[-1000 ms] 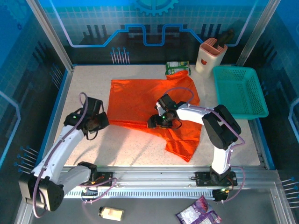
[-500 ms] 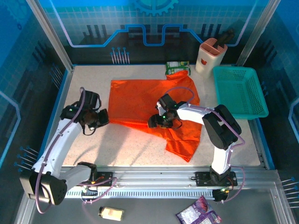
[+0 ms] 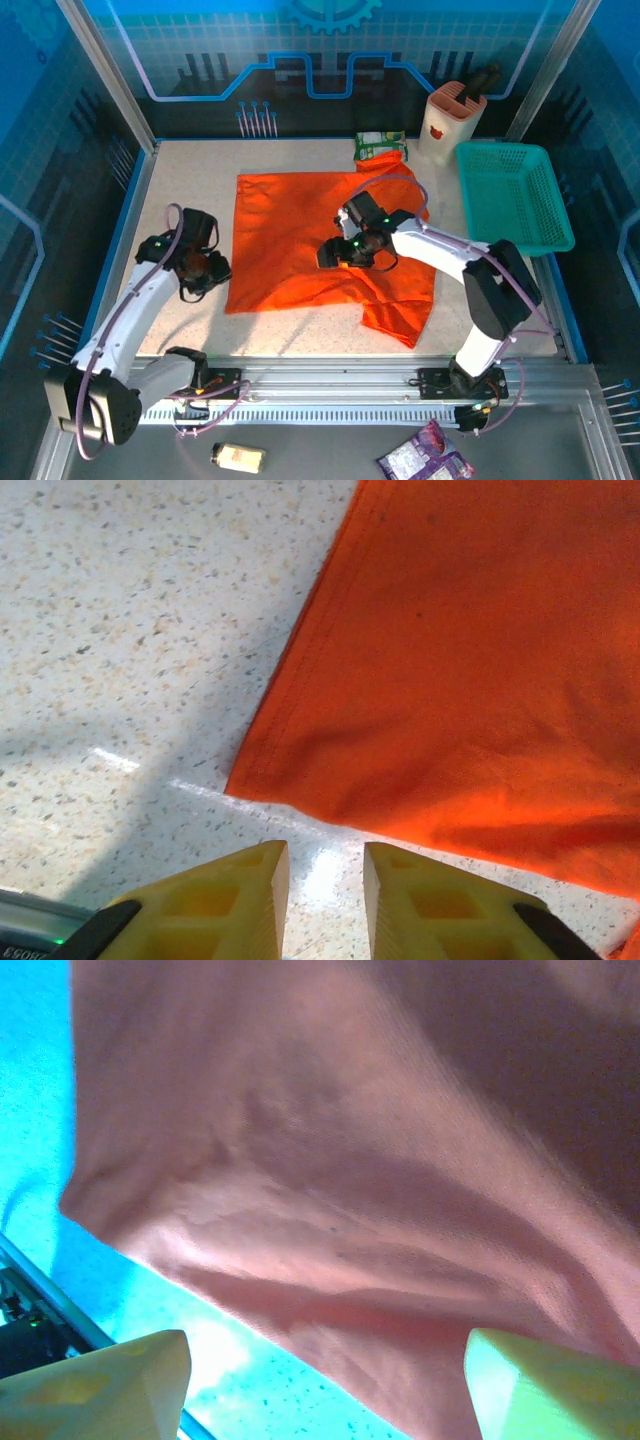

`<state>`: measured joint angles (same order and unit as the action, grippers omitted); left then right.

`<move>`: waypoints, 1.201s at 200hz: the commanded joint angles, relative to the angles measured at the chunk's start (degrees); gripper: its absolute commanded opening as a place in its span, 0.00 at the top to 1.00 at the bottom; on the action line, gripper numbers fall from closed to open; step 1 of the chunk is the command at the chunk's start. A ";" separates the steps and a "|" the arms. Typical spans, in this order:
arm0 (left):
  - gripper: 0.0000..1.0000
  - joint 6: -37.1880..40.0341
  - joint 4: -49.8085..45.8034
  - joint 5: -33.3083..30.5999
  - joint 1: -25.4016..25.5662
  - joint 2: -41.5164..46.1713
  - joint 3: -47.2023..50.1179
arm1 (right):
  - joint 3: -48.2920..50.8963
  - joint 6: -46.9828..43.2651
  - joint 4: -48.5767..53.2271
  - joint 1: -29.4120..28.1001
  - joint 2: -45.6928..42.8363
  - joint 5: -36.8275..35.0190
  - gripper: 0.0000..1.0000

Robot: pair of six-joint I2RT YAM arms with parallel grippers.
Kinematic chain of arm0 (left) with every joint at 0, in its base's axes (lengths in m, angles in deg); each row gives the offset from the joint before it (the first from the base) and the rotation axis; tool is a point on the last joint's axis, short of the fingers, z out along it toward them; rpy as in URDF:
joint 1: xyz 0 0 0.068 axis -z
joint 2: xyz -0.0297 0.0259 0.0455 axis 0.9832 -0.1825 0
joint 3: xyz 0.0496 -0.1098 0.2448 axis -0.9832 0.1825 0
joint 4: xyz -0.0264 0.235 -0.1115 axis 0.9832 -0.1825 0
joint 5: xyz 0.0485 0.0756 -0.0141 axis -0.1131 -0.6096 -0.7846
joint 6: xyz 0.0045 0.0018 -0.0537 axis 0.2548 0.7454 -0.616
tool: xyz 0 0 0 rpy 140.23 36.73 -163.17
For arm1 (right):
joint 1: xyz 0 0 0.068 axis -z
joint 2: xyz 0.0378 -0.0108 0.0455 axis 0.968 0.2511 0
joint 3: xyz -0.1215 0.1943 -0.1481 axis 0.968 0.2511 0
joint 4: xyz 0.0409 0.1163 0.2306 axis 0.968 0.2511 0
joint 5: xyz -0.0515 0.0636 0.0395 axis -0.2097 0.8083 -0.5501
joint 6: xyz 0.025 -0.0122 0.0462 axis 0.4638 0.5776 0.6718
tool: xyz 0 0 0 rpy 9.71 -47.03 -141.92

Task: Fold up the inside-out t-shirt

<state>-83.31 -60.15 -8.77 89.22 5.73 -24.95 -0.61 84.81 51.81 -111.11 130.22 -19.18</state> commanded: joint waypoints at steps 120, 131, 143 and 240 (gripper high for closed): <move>0.80 -1.21 34.77 15.63 -4.90 -28.52 13.02 | 28.00 3.39 4.25 11.71 -18.24 -6.50 0.20; 0.80 -0.77 33.51 15.29 -5.55 -28.61 12.03 | 30.01 4.71 3.89 12.55 -18.65 -7.25 0.19; 0.79 0.14 31.75 13.99 -6.12 -28.80 10.72 | 31.51 6.13 3.93 13.42 -18.82 -8.53 0.19; 0.75 5.15 25.44 15.51 -12.20 -22.12 7.14 | 22.79 5.27 13.21 7.98 -26.17 -7.67 0.26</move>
<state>-79.90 -29.61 8.67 77.60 -21.00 -16.21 26.34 92.72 62.52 -99.33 106.17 -30.24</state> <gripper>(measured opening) 0.235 0.745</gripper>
